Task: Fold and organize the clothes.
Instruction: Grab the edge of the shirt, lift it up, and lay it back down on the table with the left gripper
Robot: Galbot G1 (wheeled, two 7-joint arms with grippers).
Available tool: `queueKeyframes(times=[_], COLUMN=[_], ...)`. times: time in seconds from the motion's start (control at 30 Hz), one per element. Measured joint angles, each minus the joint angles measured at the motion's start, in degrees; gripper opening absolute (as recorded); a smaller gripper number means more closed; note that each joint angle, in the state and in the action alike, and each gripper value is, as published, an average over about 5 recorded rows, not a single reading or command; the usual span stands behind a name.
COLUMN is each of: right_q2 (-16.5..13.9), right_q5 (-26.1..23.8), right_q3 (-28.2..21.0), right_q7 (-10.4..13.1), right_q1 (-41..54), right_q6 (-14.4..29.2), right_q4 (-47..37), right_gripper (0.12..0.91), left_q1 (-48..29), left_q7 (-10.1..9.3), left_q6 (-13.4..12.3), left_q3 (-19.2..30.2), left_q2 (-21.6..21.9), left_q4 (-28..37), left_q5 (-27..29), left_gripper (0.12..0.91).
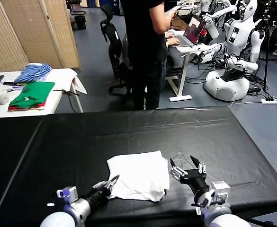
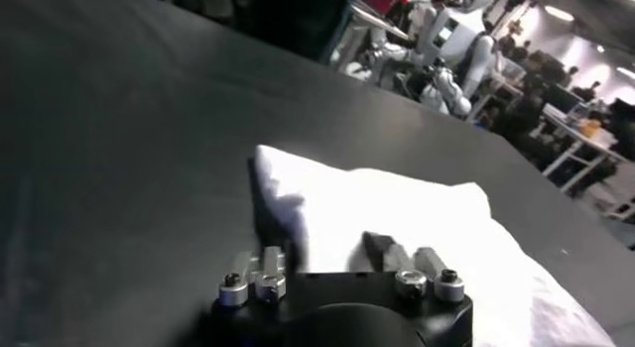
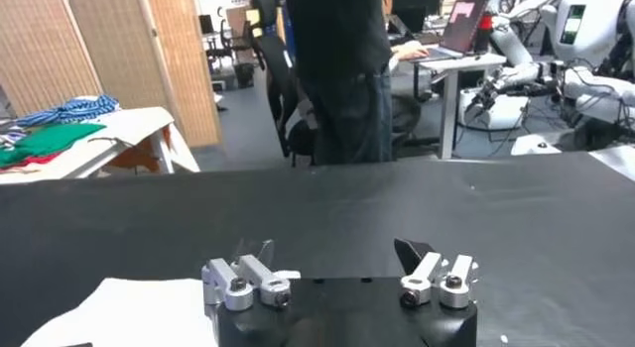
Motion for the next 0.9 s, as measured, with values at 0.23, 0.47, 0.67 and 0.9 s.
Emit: queueKeyframes(times=[0.23,0.47,0.67,0.9], right_q2=[0.2,0.2,0.2,0.4], right_q5=[0.0,0.2,0.4,0.4], right_q3=[0.2,0.7,0.4,0.2], right_q7=[0.0,0.0,0.0,0.1], right_q1=[0.1,0.5,1.6,2.2], right_q6=[0.0,0.0,0.0,0.0], right_q4=[-0.2,-0.7,-1.7,-2.5], right_gripper=[0.907,0.907,0.907,0.907], left_q1=[0.8,1.3,0.2,0.0], left_q7=[-2.44,-4.23,-4.19,0.33], left_q6=[-0.1,2.6,3.5,-1.1], left_q3=[-3.2,-10.7,-20.3,-28.8], left_q2=[1.7,4.9,8.8,13.8], left_q4=[-2.5,-5.6,-6.2,-7.3], left_q5=[-3.1,-3.8,1.4,21.2], left_gripper=[0.203,0.203,0.203,0.203])
